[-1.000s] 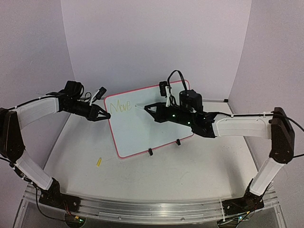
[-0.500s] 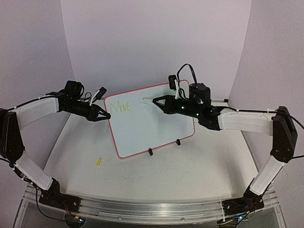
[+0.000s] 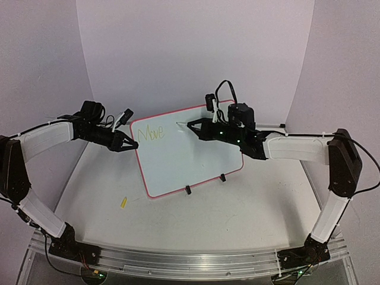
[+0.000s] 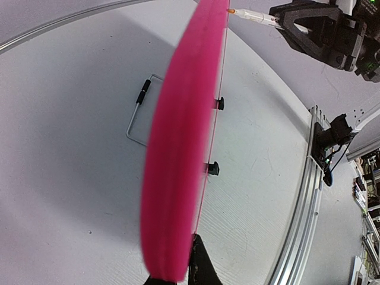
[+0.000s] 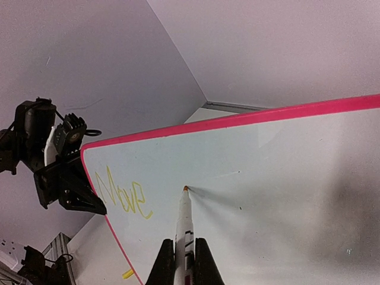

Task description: Write a sentence on the whiteboard

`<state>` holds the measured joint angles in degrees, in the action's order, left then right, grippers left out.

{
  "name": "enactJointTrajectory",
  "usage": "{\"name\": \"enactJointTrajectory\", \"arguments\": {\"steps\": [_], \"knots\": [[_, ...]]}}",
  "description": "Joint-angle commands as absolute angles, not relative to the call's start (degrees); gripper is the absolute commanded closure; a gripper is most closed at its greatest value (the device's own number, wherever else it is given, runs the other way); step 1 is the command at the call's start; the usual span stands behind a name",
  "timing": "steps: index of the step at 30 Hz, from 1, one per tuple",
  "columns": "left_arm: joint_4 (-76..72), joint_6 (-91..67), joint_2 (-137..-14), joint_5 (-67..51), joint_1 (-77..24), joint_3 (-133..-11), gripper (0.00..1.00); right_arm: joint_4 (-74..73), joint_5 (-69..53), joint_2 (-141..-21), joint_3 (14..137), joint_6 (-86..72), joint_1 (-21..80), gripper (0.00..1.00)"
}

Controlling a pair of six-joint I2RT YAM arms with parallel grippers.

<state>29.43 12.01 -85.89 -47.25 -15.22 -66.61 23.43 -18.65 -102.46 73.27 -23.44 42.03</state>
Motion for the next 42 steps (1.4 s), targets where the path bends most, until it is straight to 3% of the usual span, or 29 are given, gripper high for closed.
{"name": "enactJointTrajectory", "arguments": {"steps": [1,15,42], "knots": [[29.7,12.9,-84.7,-43.4,-15.6,-66.1,1.0,24.8,-16.8,-104.1,76.5,-23.0,41.7,1.0],[29.7,13.0,-84.7,-43.2,-15.7,-66.1,1.0,24.3,-19.6,-106.9,79.3,-22.3,41.6,1.0],[29.7,13.0,-85.3,-43.2,-16.0,-66.2,1.0,27.8,-19.6,-105.0,66.9,-25.7,43.3,1.0]]}}
